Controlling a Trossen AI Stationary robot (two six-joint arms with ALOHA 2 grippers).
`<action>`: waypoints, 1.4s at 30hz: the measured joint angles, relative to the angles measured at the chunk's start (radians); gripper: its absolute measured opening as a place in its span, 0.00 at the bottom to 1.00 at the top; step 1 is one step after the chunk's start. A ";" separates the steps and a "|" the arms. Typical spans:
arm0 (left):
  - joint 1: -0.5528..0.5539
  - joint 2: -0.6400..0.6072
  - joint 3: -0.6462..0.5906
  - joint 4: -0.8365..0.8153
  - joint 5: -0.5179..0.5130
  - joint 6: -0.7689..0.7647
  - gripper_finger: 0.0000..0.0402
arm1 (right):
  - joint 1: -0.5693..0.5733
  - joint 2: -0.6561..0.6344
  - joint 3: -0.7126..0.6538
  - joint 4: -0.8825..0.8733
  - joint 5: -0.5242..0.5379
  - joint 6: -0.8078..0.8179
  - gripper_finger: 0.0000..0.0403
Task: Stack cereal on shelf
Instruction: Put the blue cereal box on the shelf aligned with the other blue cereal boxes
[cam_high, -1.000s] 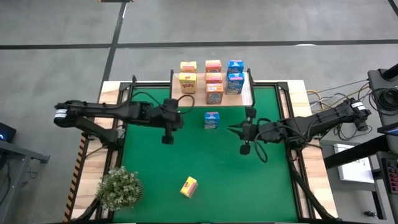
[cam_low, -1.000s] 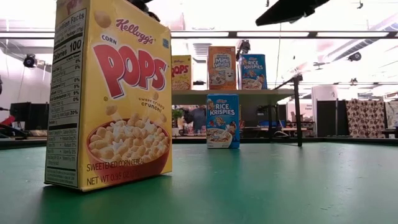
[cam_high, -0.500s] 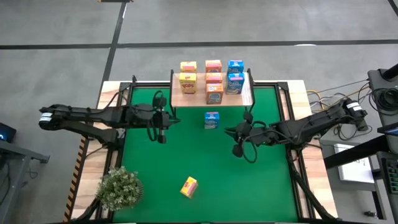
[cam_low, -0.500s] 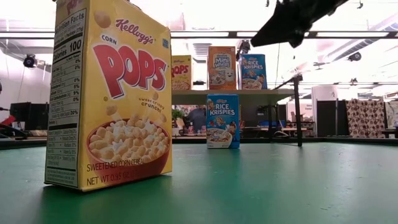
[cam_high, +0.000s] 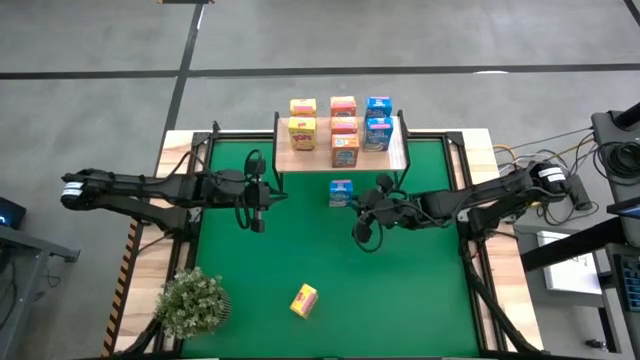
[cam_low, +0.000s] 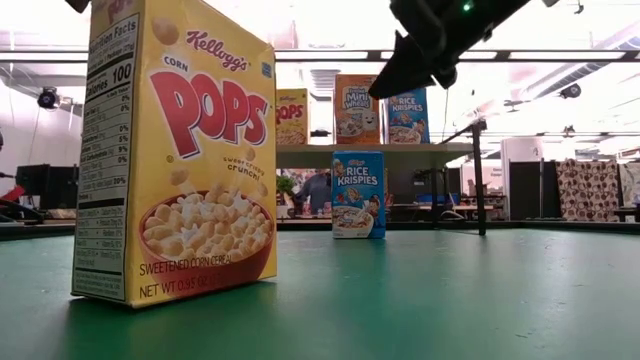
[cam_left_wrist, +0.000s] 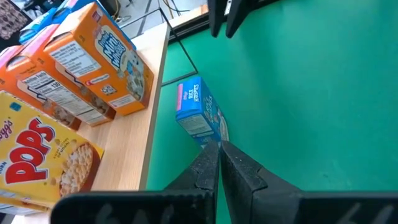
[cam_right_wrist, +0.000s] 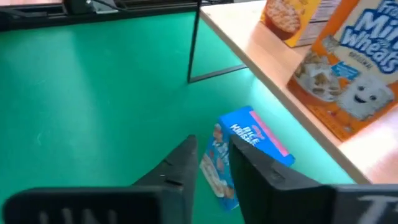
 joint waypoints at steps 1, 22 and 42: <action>0.000 0.002 0.000 0.002 0.000 0.000 0.00 | -0.008 0.001 0.000 -0.002 0.000 0.000 0.20; 0.000 0.012 -0.002 0.031 0.000 0.048 0.00 | -0.145 0.148 0.000 0.007 0.000 -0.193 0.74; 0.001 0.012 -0.002 0.044 0.000 0.048 0.00 | -0.219 0.167 -0.007 0.038 -0.087 -0.255 0.73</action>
